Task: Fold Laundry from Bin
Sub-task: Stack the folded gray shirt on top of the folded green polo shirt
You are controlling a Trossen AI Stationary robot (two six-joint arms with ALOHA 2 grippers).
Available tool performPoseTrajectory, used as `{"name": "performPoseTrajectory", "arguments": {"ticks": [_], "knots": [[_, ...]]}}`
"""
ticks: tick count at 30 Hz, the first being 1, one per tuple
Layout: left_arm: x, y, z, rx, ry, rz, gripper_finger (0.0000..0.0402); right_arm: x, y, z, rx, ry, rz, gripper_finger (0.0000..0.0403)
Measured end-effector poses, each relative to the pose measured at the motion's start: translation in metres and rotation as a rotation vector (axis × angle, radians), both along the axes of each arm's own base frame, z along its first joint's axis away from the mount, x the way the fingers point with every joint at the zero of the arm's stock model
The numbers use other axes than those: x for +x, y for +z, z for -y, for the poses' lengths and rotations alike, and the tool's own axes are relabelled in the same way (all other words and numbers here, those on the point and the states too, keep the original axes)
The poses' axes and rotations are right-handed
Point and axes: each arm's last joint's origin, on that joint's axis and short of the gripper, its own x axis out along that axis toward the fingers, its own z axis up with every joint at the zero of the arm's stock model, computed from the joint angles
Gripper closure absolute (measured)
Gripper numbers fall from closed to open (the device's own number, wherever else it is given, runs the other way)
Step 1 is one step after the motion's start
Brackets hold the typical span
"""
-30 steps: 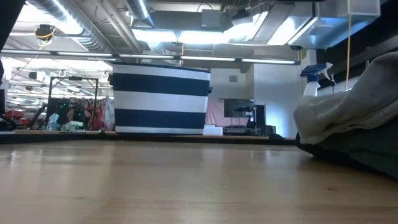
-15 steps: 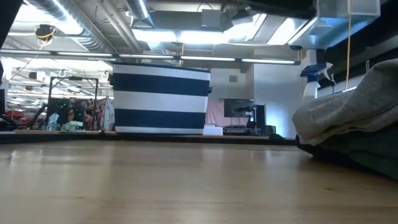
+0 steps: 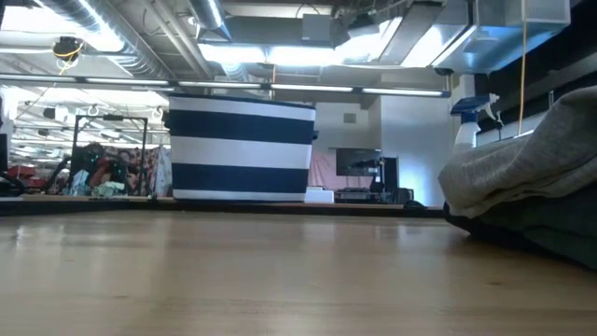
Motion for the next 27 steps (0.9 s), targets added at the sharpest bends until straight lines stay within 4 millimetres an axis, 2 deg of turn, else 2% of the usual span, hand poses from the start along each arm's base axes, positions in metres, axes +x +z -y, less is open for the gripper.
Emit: {"name": "performPoseTrajectory", "arguments": {"ticks": [5,7,10,12,14,19,27], "knots": [[-0.019,-0.025,-0.006,-0.064,0.034,0.057,0.0206,-0.013,0.002,-0.008,0.094,-0.031,-0.079,0.0123],[-0.021,-0.031,-0.007,-0.091,0.041,0.091,0.0206,-0.013,0.004,-0.011,0.121,-0.031,-0.028,0.0123],[-0.022,-0.037,-0.007,-0.104,0.041,0.102,0.0206,-0.009,0.006,-0.007,0.033,-0.014,0.134,0.0123],[-0.021,-0.035,-0.007,-0.114,0.039,0.128,0.0206,-0.008,0.006,0.002,-0.095,-0.033,0.241,0.0123],[-0.02,-0.031,-0.005,-0.137,0.021,0.171,0.0206,-0.003,0.002,0.016,-0.246,-0.087,0.275,0.0123],[-0.016,-0.026,0.0,-0.187,-0.058,0.236,0.0206,0.027,-0.01,0.058,-0.501,-0.214,0.103,0.0123],[-0.028,-0.062,-0.005,-0.244,-0.026,0.297,0.0206,0.073,-0.021,0.097,-0.618,-0.119,-0.092,0.0123]]}}
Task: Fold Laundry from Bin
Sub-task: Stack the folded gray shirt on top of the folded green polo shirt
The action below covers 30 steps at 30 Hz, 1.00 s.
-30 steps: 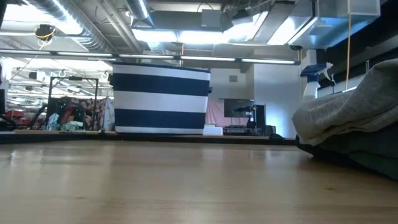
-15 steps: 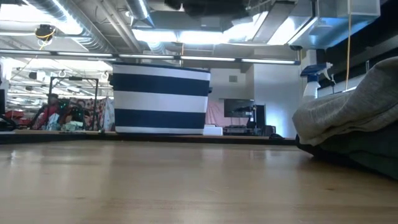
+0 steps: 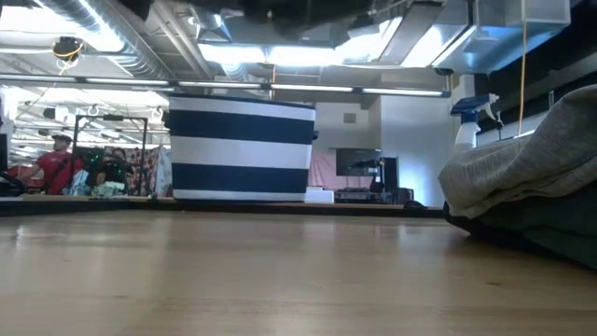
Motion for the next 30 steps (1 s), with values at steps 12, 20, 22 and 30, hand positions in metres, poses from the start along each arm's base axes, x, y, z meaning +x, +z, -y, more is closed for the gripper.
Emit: {"name": "performPoseTrajectory", "arguments": {"ticks": [12,20,22,30], "knots": [[-0.013,-0.018,0.0,-0.043,0.025,0.024,0.0206,-0.007,-0.001,0.061,0.05,-0.05,0.168,0.0174],[-0.013,-0.018,-0.001,-0.03,0.024,0.024,0.0206,-0.055,-0.01,0.108,0.391,-0.264,0.209,0.023],[-0.012,-0.018,-0.003,-0.03,0.032,0.024,0.0206,-0.057,-0.013,0.114,0.397,-0.276,0.194,0.0228],[-0.01,-0.019,-0.011,-0.028,0.055,0.019,0.0206,-0.043,-0.033,0.131,0.387,-0.26,0.077,0.0183]]}}
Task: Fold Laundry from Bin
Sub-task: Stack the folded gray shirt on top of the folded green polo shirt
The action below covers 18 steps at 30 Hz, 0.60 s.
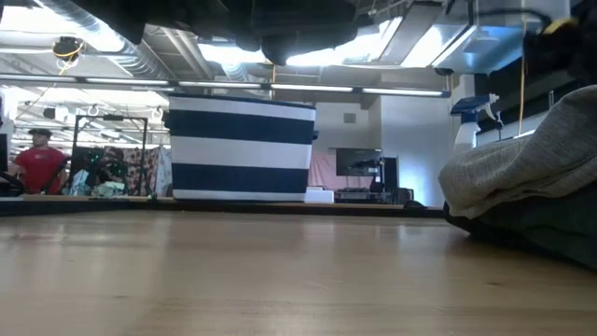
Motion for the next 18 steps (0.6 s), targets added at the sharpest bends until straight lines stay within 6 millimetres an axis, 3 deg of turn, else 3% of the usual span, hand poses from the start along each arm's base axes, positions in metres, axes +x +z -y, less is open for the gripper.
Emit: {"name": "performPoseTrajectory", "arguments": {"ticks": [6,9,14,18], "knots": [[0.0,0.0,0.0,0.002,0.0,-0.004,0.0206,0.008,-0.009,0.01,0.005,0.024,-0.002,0.0191],[0.0,-0.001,0.0,0.003,0.0,-0.009,0.0206,0.011,-0.006,0.012,0.004,0.047,0.052,0.0245],[0.0,-0.001,0.0,0.003,0.0,-0.01,0.0206,0.011,-0.006,0.012,0.019,0.101,0.046,0.0383],[0.0,-0.001,0.0,0.004,0.0,-0.01,0.0206,0.009,-0.007,0.013,0.016,0.072,0.023,0.0389]]}}
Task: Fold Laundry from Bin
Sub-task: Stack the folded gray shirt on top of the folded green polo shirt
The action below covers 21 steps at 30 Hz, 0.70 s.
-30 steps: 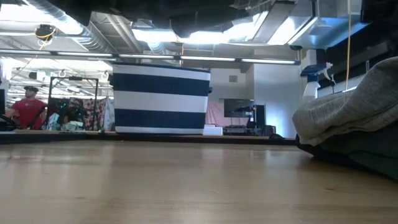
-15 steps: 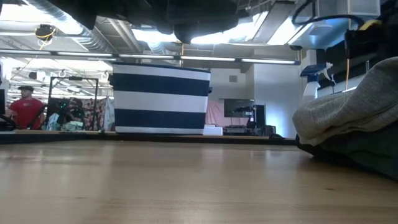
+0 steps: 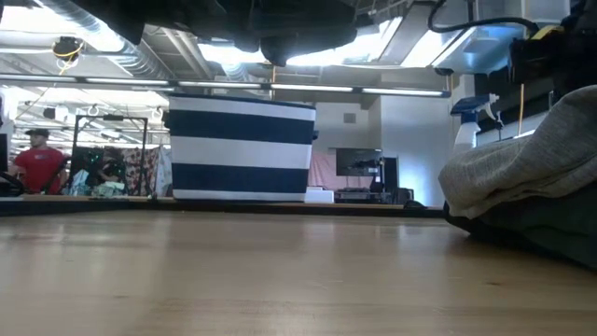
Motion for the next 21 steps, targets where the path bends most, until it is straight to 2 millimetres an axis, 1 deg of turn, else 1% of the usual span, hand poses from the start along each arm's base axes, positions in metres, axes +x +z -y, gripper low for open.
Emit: {"name": "performPoseTrajectory", "arguments": {"ticks": [2,4,8,11,15,19,21], "knots": [[0.0,0.0,0.0,0.0,0.0,0.0,0.0206,-0.002,0.0,0.001,-0.015,-0.029,-0.022,0.0398],[0.0,0.0,0.0,0.0,0.0,0.0,0.0206,-0.005,0.006,0.003,-0.048,-0.074,-0.044,0.0397],[0.0,0.0,0.0,0.0,0.0,0.0,0.0206,-0.012,0.026,0.008,-0.09,-0.161,-0.071,0.04],[0.0,-0.001,0.0,0.002,0.0,-0.007,0.0206,-0.016,0.043,0.01,-0.104,-0.195,-0.069,0.0401],[0.0,-0.002,0.0,0.005,0.0,-0.017,0.0206,-0.024,0.058,0.014,-0.121,-0.252,-0.131,0.0401],[0.0,-0.001,0.0,0.005,0.0,-0.016,0.0206,-0.038,0.066,0.019,-0.14,-0.324,-0.26,0.0402],[0.0,-0.001,0.0,0.005,0.0,-0.017,0.0206,-0.041,0.066,0.018,-0.114,-0.336,-0.31,0.0402]]}}
